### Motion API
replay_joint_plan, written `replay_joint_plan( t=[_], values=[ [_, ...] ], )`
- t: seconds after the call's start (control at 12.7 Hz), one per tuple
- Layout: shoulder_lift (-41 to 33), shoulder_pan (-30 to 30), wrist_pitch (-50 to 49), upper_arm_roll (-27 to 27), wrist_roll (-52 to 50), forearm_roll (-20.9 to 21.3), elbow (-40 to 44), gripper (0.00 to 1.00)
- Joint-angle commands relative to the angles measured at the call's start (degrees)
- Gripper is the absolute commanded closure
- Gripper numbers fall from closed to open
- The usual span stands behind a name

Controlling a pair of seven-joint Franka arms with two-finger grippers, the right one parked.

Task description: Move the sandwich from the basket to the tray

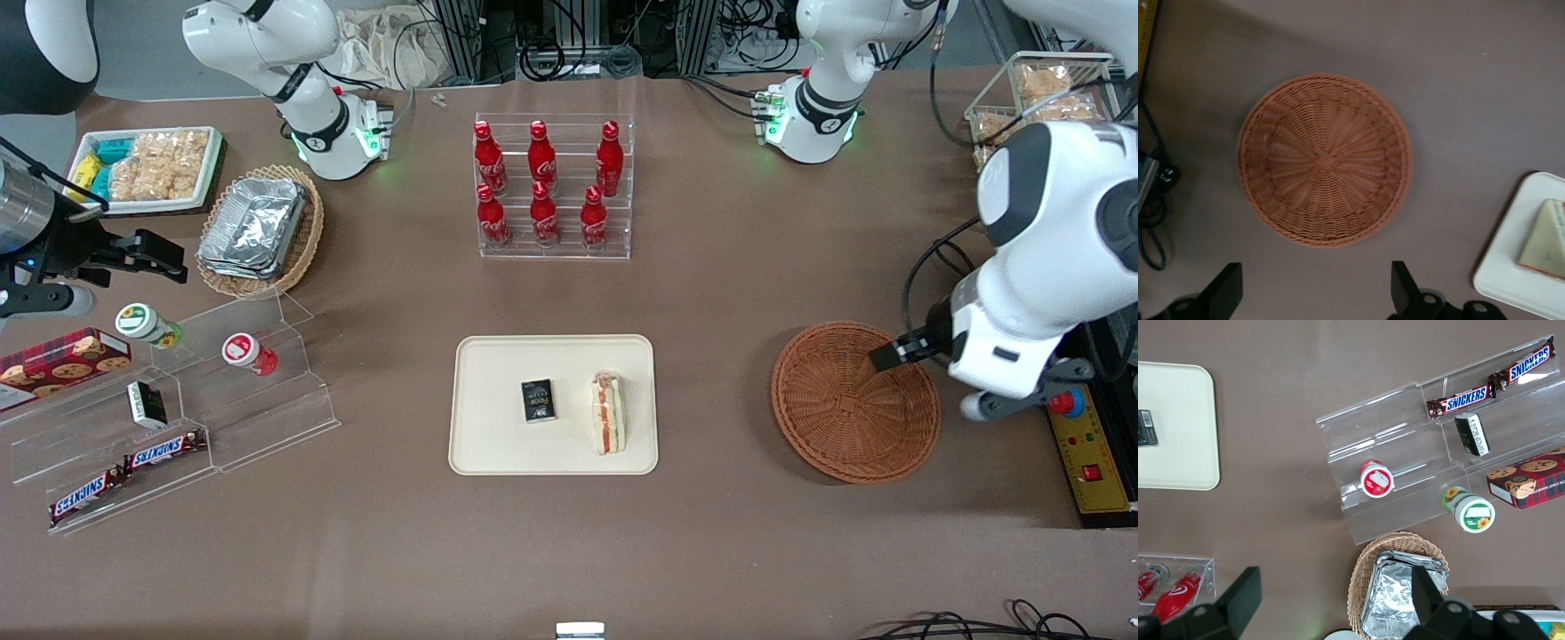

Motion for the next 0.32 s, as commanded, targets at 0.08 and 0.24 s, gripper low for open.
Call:
replay_joint_plan(
  t=[0.08,0.24],
  values=[
    [-4.0,4.6,0.7,-0.8,7.2,-1.8,-3.9,0.0],
    [-0.2,5.8,-5.0,-0.5,6.8,-2.1,3.5,0.0]
  ],
)
